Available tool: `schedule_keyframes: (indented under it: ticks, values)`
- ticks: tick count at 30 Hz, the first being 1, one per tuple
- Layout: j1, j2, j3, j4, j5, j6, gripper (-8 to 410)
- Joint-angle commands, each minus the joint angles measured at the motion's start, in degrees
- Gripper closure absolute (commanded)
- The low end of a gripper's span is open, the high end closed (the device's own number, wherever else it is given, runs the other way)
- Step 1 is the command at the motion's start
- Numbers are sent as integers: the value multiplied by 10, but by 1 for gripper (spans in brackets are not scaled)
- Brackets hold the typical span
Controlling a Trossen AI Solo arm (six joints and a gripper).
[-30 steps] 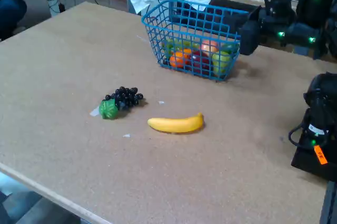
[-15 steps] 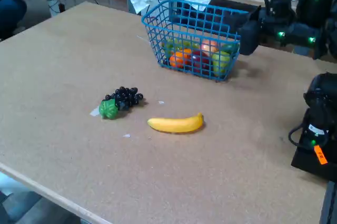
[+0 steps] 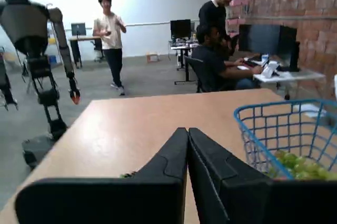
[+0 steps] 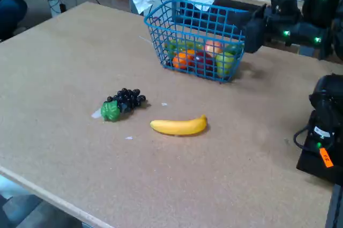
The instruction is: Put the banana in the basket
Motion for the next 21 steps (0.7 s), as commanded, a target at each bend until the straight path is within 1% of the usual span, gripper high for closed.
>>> schedule_keyframes:
  ticks: [1,4,7,12,16,18,21]
  values:
    - [0,0,0,21,0,73,402]
    - [0,3,2,24,0,14,402]
    - [0,17,2,25,2,-19,402]
    - [0,85,20,19,4,-25,402]
    - [0,161,59,16,3,-28,402]
    - [1,198,89,-9,3,-32,402]
    - [1,252,141,-67,3,-56,402]
